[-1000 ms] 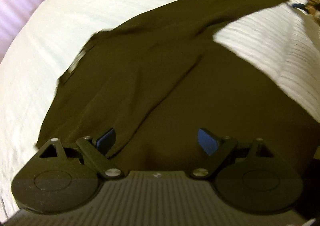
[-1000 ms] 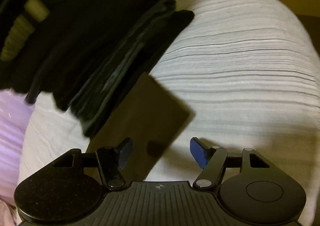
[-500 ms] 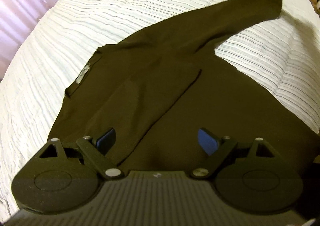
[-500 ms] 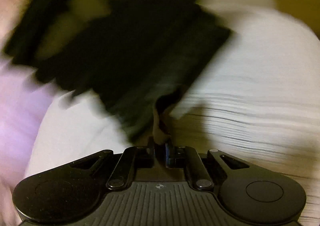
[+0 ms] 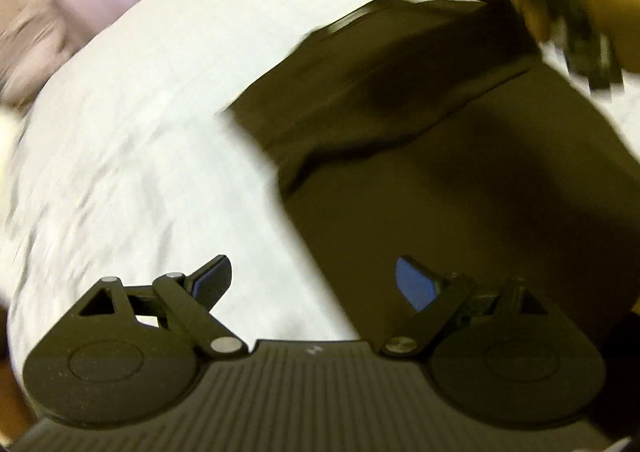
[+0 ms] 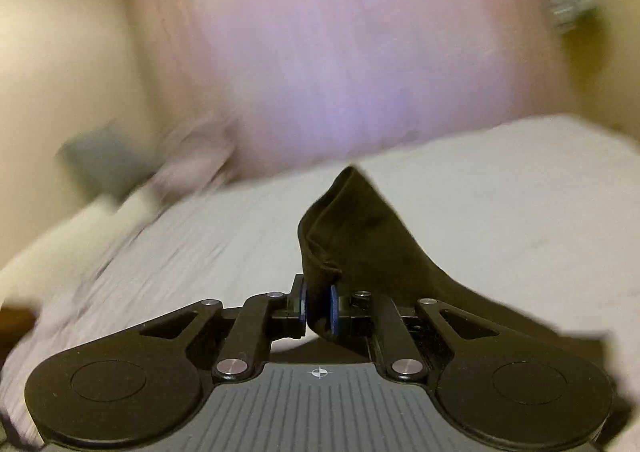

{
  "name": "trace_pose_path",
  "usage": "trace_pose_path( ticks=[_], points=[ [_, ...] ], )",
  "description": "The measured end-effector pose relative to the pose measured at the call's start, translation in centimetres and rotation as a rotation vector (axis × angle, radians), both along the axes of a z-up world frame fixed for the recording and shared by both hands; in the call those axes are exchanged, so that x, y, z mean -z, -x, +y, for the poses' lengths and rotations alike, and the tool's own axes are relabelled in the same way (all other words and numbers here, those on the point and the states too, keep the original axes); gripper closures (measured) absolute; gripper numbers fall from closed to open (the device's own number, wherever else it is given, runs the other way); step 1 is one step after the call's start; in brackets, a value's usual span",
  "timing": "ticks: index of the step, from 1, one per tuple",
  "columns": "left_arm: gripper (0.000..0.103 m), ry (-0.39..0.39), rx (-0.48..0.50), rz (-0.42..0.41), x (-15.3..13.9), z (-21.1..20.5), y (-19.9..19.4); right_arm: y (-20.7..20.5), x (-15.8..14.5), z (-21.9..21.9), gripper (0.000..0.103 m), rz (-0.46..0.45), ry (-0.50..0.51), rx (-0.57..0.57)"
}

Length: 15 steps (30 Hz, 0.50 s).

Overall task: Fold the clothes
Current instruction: 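Grasp the other sleeve with the right gripper and fold it across the body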

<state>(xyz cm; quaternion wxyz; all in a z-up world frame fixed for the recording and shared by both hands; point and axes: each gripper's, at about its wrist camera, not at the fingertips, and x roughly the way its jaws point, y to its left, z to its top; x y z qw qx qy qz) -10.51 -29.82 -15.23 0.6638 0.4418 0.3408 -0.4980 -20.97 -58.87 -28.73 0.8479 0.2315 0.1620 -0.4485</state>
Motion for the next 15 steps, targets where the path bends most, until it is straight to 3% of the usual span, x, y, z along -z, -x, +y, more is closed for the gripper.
trace_pose_path(
  ticks=[1, 2, 4, 9, 15],
  points=[
    [0.016, -0.002, -0.021, 0.002, 0.0, 0.9, -1.0, -2.9, 1.9, 0.9, 0.062, 0.066, -0.034, -0.052],
    [0.016, -0.005, -0.042, 0.003, 0.1, 1.9, -2.1, -4.7, 3.5, 1.6, 0.032, 0.095, -0.073, -0.079],
    [0.016, -0.008, -0.082, 0.007, 0.2, 3.7, -4.1, -5.9, 5.5, 2.9, 0.029, 0.101, -0.172, -0.104],
    [0.016, 0.014, -0.052, 0.037, 1.1, 3.2, -5.2, -2.7, 5.9, 5.2, 0.029, 0.185, -0.239, -0.071],
    [0.016, 0.050, 0.038, 0.053, 3.5, -2.2, -3.2, 8.9, 6.3, 2.8, 0.029, 0.285, -0.338, 0.142]
  ],
)
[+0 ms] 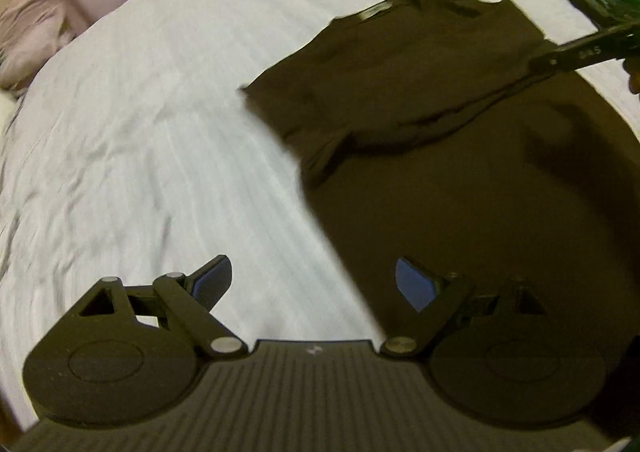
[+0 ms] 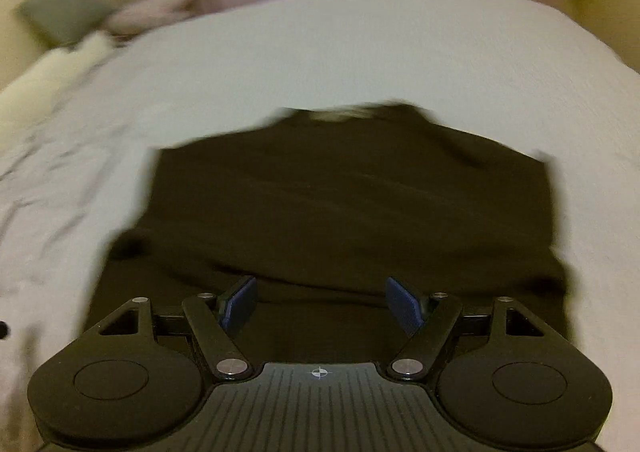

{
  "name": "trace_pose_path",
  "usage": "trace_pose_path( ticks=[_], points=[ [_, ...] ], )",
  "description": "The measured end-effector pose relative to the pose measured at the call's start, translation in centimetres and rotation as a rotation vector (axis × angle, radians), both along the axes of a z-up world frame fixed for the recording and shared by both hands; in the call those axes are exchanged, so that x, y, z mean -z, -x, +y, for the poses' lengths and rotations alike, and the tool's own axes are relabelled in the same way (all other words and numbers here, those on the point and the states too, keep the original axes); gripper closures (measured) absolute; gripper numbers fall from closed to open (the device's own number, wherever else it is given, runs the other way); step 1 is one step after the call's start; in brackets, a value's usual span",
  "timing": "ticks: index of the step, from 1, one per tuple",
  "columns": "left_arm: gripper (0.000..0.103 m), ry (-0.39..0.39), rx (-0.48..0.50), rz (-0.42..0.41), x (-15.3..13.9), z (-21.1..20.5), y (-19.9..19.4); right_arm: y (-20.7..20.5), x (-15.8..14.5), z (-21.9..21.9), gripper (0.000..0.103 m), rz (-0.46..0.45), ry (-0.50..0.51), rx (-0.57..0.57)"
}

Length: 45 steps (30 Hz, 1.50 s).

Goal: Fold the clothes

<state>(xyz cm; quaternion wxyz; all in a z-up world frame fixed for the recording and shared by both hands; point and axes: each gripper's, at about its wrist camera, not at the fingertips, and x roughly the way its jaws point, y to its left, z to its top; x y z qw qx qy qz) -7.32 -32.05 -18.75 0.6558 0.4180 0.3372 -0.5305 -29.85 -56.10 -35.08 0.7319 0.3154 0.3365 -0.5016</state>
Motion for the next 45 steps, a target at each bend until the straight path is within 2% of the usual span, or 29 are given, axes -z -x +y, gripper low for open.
trace_pose_path(
  ticks=[6, 7, 8, 9, 12, 16, 18, 21, 24, 27, 31, 33, 34, 35, 39, 43, 44, 45],
  points=[
    [0.016, 0.052, 0.093, -0.005, 2.4, -7.2, 2.2, 10.3, 0.3, -5.2, 0.031, -0.029, -0.048, 0.194],
    [0.016, 0.057, 0.106, -0.011, 2.9, -8.4, 2.4, 11.6, 0.5, -6.2, 0.035, -0.047, -0.054, 0.224],
    [0.016, 0.063, 0.120, -0.018, 3.5, -9.6, 2.7, 12.4, 0.8, -7.1, 0.051, -0.058, -0.058, 0.241],
    [0.016, 0.067, 0.134, -0.024, 4.1, -10.8, 2.9, 13.0, 1.2, -8.1, 0.060, -0.067, -0.061, 0.254],
    [0.016, 0.052, 0.180, -0.045, 6.2, -13.9, 3.3, 14.5, 2.6, -9.5, 0.060, -0.102, -0.070, 0.238],
    [0.017, -0.050, 0.227, -0.068, 9.4, -16.3, 3.2, 15.4, 5.1, -9.3, 0.060, -0.112, -0.146, 0.192],
    [0.018, -0.072, 0.230, -0.083, 9.5, -16.1, 3.1, 16.3, 5.7, -7.6, 0.060, -0.105, -0.185, 0.190],
    [0.017, -0.052, 0.210, -0.063, 7.8, -15.4, 2.7, 18.3, 5.6, -5.0, 0.060, -0.115, -0.235, 0.223],
    [0.017, -0.032, 0.196, -0.060, 6.3, -14.5, 2.5, 18.7, 3.9, -5.0, 0.060, -0.114, -0.181, 0.206],
    [0.017, -0.022, 0.186, -0.054, 5.8, -14.1, 2.7, 18.5, 2.5, -7.2, 0.060, -0.127, -0.119, 0.185],
    [0.017, -0.032, 0.177, -0.054, 6.3, -13.0, 3.5, 18.7, 3.5, -12.9, 0.060, -0.156, -0.092, 0.187],
    [0.017, -0.046, 0.166, -0.054, 6.8, -12.3, 4.0, 18.4, 4.5, -15.7, 0.060, -0.137, -0.101, 0.157],
    [0.017, -0.054, 0.156, -0.053, 7.1, -11.9, 4.1, 18.2, 5.4, -17.3, 0.069, -0.125, -0.128, 0.141],
    [0.017, -0.062, 0.146, -0.051, 7.4, -11.6, 4.3, 17.8, 6.0, -18.9, 0.101, -0.124, -0.150, 0.121],
    [0.017, -0.088, 0.108, -0.037, 7.9, -10.1, 4.8, 15.9, 6.2, -22.6, 0.100, -0.098, -0.154, 0.057],
    [0.017, -0.102, 0.099, -0.031, 7.3, -8.6, 5.0, 15.7, 4.0, -20.9, 0.099, -0.054, -0.112, 0.106],
    [0.017, -0.100, 0.097, -0.030, 7.0, -8.3, 5.0, 15.7, 3.6, -19.8, 0.094, -0.044, -0.107, 0.113],
    [0.017, -0.099, 0.093, -0.024, 6.8, -8.1, 4.8, 15.8, 3.3, -18.7, 0.082, -0.036, -0.103, 0.118]
  ],
)
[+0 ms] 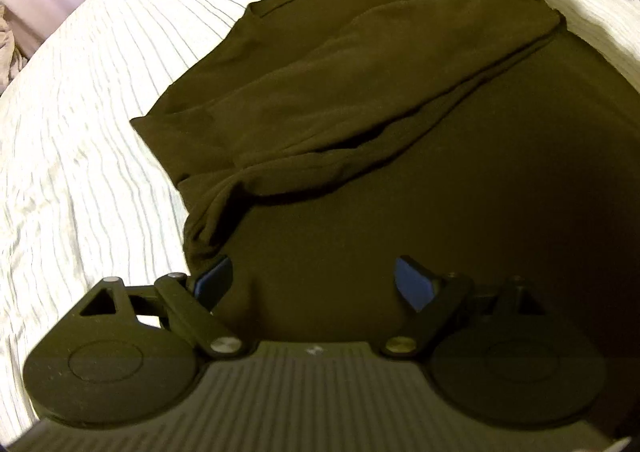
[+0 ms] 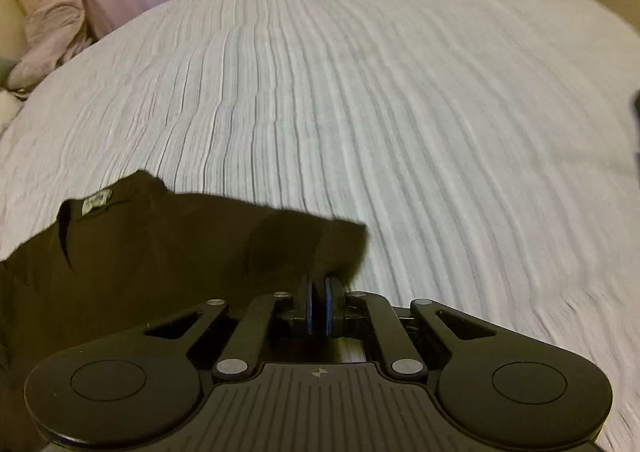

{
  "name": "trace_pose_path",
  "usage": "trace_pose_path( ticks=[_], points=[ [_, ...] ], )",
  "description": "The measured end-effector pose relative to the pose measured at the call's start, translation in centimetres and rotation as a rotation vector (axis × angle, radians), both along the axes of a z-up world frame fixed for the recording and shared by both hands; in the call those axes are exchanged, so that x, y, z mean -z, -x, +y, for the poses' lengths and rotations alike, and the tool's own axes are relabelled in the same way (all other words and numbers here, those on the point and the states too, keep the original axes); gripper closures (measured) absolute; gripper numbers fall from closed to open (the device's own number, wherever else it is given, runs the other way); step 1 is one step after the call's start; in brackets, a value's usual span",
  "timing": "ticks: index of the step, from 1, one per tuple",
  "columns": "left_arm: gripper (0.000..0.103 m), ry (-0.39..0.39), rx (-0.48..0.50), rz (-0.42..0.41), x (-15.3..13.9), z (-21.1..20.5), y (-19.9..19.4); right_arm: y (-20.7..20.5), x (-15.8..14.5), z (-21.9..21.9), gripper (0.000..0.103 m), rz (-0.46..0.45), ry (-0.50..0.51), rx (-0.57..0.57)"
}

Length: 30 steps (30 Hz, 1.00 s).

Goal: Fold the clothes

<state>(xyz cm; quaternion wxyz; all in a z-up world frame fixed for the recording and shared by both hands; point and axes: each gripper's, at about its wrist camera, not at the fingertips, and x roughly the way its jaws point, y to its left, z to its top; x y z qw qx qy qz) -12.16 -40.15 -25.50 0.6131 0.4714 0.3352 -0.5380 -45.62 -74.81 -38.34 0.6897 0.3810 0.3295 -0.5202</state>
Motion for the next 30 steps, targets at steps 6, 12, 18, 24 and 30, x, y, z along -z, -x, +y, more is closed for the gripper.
trace_pose_path(
  ticks=[6, 12, 18, 24, 30],
  points=[
    [0.017, 0.002, 0.000, 0.011, -0.9, 2.1, -0.7, 0.3, 1.2, 10.7, 0.049, -0.005, -0.100, 0.036],
    [0.017, 0.009, 0.015, 0.018, -2.6, 6.2, -1.7, -1.1, 0.9, 20.0, 0.049, 0.087, -0.177, 0.029],
    [0.017, 0.033, 0.073, 0.027, -4.8, 10.5, -1.9, -2.0, -3.7, 26.4, 0.049, 0.092, -0.174, 0.124],
    [0.017, 0.070, 0.150, 0.048, -6.6, 13.5, -0.6, -3.7, -7.9, 32.3, 0.049, 0.081, -0.145, 0.186],
    [0.017, 0.112, 0.166, 0.036, -8.2, 15.3, 1.4, -5.4, -10.2, 35.6, 0.044, 0.118, -0.112, 0.142]
  ],
)
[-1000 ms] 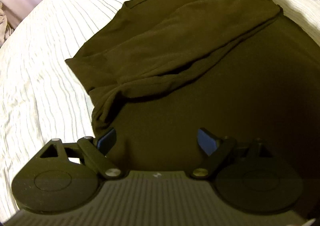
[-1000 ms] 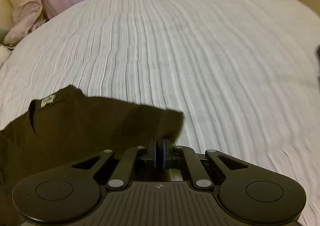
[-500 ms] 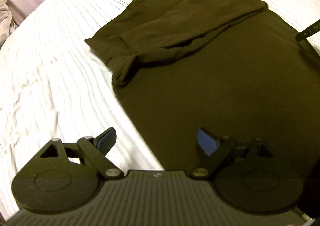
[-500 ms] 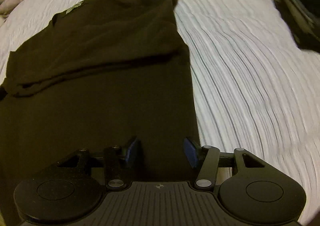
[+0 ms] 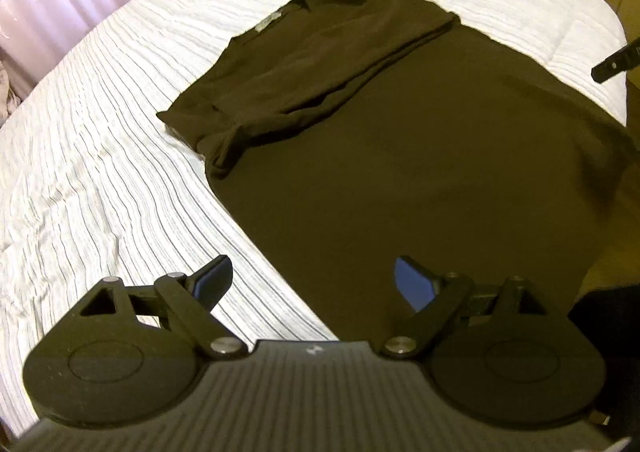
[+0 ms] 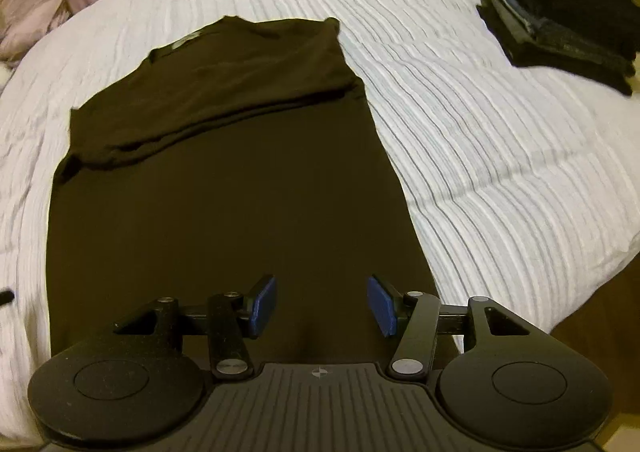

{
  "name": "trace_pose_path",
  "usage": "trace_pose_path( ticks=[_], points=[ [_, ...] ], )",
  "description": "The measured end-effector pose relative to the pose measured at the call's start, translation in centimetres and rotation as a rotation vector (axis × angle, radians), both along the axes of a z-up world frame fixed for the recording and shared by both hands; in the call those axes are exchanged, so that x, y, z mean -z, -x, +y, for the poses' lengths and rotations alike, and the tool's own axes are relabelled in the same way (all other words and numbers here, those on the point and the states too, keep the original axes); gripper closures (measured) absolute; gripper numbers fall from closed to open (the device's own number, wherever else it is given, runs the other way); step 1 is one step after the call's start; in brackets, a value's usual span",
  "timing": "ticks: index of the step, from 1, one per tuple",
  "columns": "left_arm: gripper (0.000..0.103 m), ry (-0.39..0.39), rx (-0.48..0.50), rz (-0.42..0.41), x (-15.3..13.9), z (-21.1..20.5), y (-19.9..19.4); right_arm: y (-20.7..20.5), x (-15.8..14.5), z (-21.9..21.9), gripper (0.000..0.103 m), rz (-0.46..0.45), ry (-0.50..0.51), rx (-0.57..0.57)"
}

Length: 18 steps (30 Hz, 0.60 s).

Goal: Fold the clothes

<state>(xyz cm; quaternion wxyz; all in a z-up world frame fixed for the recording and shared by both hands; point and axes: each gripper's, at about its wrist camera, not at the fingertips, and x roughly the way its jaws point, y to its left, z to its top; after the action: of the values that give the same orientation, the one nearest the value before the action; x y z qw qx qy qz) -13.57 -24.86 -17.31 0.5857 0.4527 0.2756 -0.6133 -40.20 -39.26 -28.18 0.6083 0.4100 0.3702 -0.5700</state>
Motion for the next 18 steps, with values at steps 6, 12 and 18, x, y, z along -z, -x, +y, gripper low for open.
trace_pose_path(
  ticks=[6, 12, 18],
  points=[
    [0.016, 0.031, -0.025, -0.027, -1.0, 1.7, 3.1, 0.2, -1.2, 1.9, 0.027, 0.018, 0.052, -0.098],
    [0.016, 0.046, -0.093, -0.043, -1.9, 4.6, 6.9, 0.1, -1.6, 5.3, 0.027, 0.076, 0.058, -0.284],
    [0.016, 0.023, -0.135, -0.052, -1.8, 8.1, 10.3, 0.6, -0.3, 8.6, 0.027, 0.079, 0.005, -0.344]
  ],
)
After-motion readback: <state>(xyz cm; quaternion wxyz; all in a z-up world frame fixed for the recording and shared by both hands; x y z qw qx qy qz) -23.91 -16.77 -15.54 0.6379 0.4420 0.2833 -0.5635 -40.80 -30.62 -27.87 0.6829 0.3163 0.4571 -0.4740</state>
